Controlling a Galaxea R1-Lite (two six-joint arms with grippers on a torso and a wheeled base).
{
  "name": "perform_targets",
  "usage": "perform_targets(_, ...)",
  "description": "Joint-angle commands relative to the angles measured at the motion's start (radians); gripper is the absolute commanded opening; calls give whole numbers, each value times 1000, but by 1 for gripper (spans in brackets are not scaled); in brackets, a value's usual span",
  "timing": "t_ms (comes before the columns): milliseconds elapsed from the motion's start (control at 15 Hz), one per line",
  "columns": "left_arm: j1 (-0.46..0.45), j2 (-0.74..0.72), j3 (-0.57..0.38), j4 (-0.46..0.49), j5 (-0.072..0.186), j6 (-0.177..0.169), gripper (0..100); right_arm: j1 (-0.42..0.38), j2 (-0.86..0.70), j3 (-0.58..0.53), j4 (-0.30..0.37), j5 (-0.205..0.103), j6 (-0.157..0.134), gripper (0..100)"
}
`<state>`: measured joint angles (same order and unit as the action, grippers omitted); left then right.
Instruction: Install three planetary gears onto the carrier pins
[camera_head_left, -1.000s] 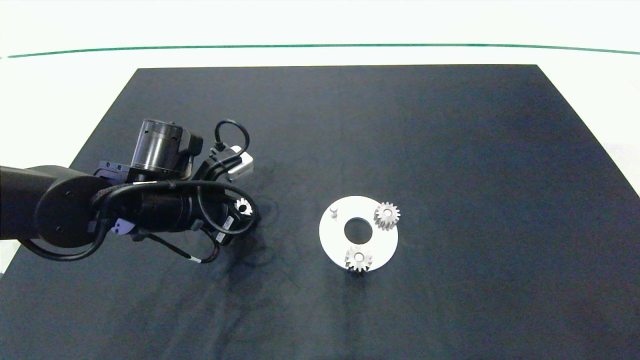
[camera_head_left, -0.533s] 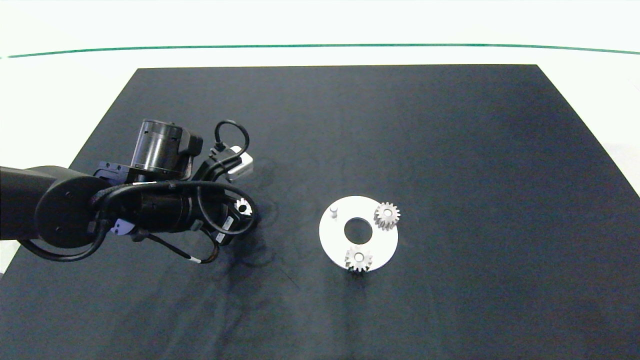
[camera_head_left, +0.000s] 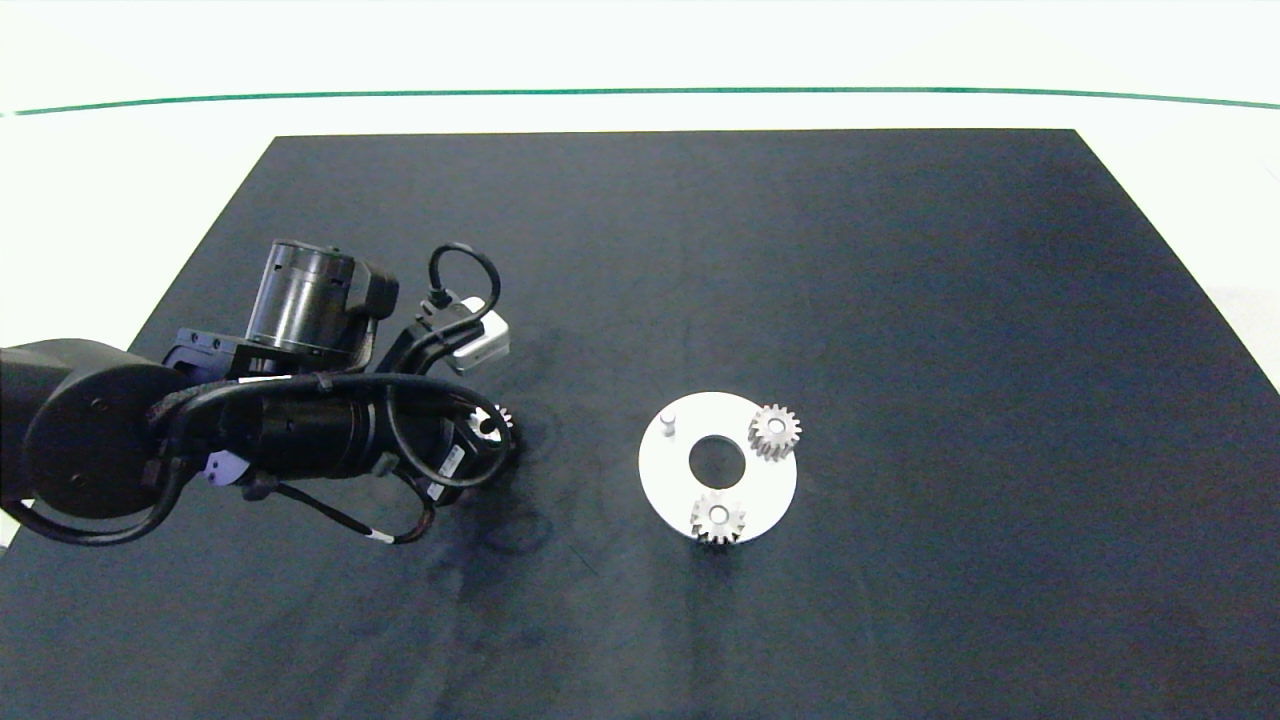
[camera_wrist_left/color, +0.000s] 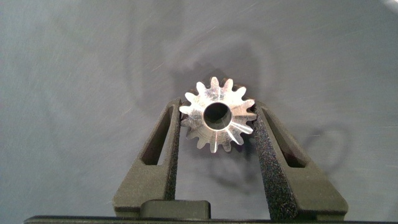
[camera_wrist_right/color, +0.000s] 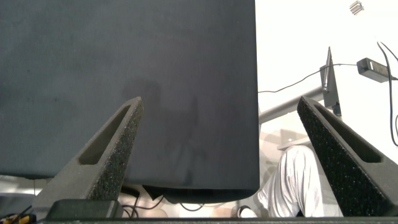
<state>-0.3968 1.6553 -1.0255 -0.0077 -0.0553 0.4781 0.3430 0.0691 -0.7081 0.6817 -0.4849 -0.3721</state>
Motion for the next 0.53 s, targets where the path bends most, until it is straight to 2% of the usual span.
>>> perform_targets(67, -140, -78, -18, -2, 6, -13, 10, 1, 0, 4, 4, -3, -2, 100)
perform_targets(200, -249, -83, -54, 0, 43, -29, 10, 1, -2, 2, 4, -3, -2, 100)
perform_targets(333, -358, -66, -79, 0, 111, -36, 10, 2, -2, 1, 4, -3, -4, 100)
perform_targets(400, -389, -46, -103, 0, 132, -36, 10, 4, -2, 1, 4, -3, -5, 100)
perform_targets(533, -402, 15, -169, 5, 150, -36, 10, 4, -8, -5, 4, -3, -7, 100)
